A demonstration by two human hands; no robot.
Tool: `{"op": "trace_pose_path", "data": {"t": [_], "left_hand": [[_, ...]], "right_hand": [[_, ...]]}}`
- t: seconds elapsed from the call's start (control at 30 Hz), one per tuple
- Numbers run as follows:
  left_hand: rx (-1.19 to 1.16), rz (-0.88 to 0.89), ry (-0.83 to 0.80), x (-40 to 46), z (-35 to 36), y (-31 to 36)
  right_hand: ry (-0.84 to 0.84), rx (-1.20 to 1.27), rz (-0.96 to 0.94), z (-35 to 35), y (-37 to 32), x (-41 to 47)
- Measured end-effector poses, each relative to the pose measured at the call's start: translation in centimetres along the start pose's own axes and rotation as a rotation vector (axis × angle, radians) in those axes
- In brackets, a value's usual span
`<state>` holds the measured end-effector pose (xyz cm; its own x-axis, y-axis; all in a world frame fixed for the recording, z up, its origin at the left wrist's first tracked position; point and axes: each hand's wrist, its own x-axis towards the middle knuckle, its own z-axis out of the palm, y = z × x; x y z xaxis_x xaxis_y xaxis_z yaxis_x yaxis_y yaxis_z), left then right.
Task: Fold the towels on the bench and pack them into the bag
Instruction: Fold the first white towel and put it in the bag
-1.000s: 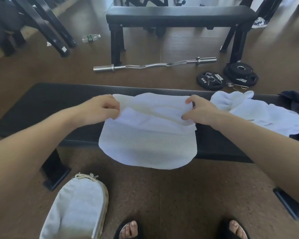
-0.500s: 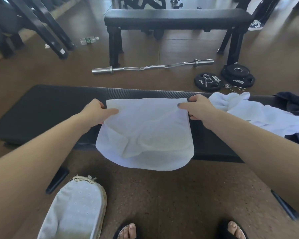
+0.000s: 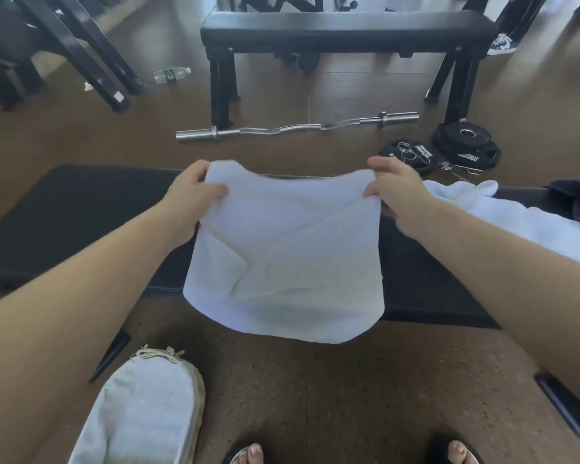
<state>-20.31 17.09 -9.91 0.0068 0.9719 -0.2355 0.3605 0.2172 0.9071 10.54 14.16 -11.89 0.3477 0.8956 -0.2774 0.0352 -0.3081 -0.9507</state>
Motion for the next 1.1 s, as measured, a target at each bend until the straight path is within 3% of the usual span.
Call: {"op": "trace_pose_path", "data": {"t": [0.13,0.2,0.33,0.47,0.57,0.7,0.77,0.93,1.0,1.1], "left_hand": [[-0.102,0.109,0.087,2.7,0.0,3.0],[0.074,0.089,0.112,4.0,0.5,3.4],[0.388,-0.111,0.025,4.1,1.6,1.4],[0.614,-0.002,-0.024,2.8,2.6,-0.4],[0.776,0.069,-0.087,2.0,3.3,-1.3],[0.955,0.126,-0.199,1.0,3.9,-1.2],[0.939,0.13,-0.208,0.5,3.8,-1.0],[0.888,0.169,-0.129,-0.2,2.8,-1.2],[0.745,0.151,-0.051,-0.3,1.9,-0.8],[0.33,0.008,-0.02,-0.7,0.1,0.0]], "right_hand": [[0.03,0.022,-0.095,-1.2,-2.7,2.7],[0.001,-0.001,-0.045,-1.5,-3.1,3.6],[-0.014,-0.3,0.101,-0.8,-0.7,2.7],[0.048,-0.494,0.027,-0.5,0.4,1.5],[0.016,-0.583,0.077,0.3,0.3,0.1],[-0.021,-0.52,0.107,0.7,0.1,-2.1],[-0.006,-0.453,0.106,0.6,0.4,-2.9],[-0.026,-0.025,0.217,0.1,1.5,-4.2],[-0.012,0.023,0.201,-0.3,1.4,-4.4],[0.033,0.106,0.183,-1.0,0.8,-5.2]]}}
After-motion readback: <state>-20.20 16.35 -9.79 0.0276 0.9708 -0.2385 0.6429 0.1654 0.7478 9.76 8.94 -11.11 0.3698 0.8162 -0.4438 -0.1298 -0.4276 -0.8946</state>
